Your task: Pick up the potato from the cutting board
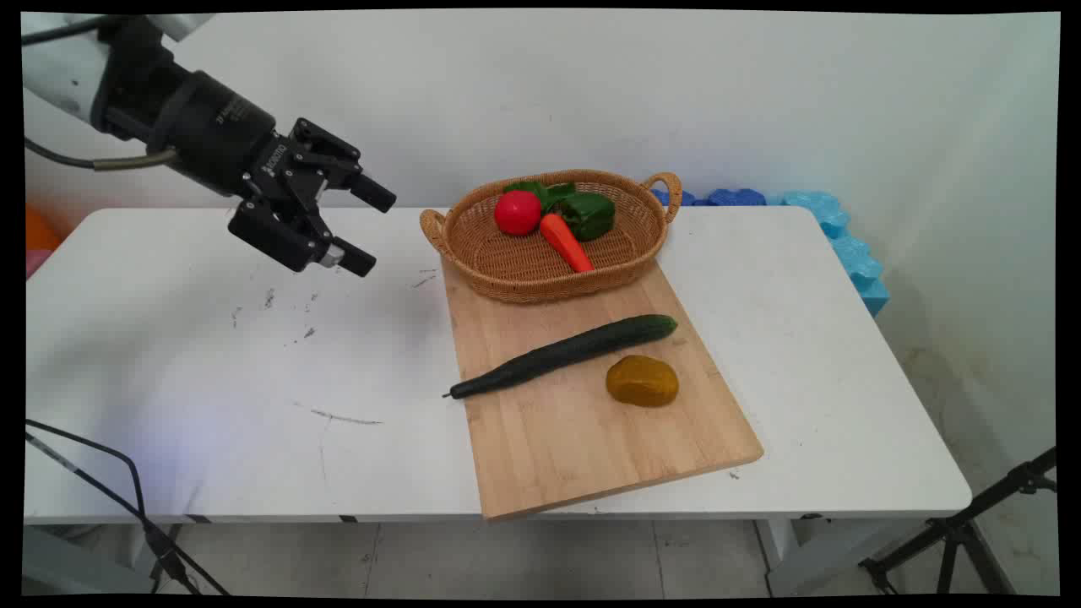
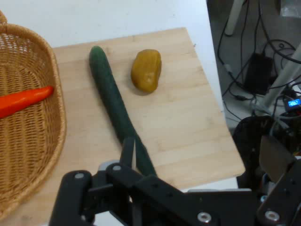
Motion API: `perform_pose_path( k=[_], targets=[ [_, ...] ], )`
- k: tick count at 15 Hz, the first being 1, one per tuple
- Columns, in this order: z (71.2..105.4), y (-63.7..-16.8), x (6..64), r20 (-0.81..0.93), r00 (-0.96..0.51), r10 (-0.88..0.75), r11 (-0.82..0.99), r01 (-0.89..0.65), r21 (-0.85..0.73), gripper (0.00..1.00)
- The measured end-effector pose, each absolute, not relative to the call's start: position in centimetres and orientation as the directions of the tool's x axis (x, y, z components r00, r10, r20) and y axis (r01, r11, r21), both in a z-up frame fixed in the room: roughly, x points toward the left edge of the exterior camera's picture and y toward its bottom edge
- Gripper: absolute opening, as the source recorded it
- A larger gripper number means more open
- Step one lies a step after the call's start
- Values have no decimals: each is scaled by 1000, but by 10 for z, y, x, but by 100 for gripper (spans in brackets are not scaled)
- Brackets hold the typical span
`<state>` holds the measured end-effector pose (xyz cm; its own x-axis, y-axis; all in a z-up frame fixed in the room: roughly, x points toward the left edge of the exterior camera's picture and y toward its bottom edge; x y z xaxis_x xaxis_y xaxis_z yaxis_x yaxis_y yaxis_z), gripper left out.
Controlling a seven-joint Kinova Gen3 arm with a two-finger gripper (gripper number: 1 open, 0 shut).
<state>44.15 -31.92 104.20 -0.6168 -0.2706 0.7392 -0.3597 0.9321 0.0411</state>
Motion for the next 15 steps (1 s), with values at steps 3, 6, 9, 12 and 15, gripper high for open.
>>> perform_pose_path(
  k=[3,6,9,12,15],
  targets=[
    [1033,-322,435,726,-622,-295,918,-395,34,100],
    [1020,-325,415,711,-622,-329,899,-436,35,100],
    [1007,-329,389,700,-618,-358,884,-466,40,100],
    [987,-336,350,688,-616,-384,867,-496,39,100],
    [962,-347,310,676,-618,-401,854,-519,32,100]
  ],
)
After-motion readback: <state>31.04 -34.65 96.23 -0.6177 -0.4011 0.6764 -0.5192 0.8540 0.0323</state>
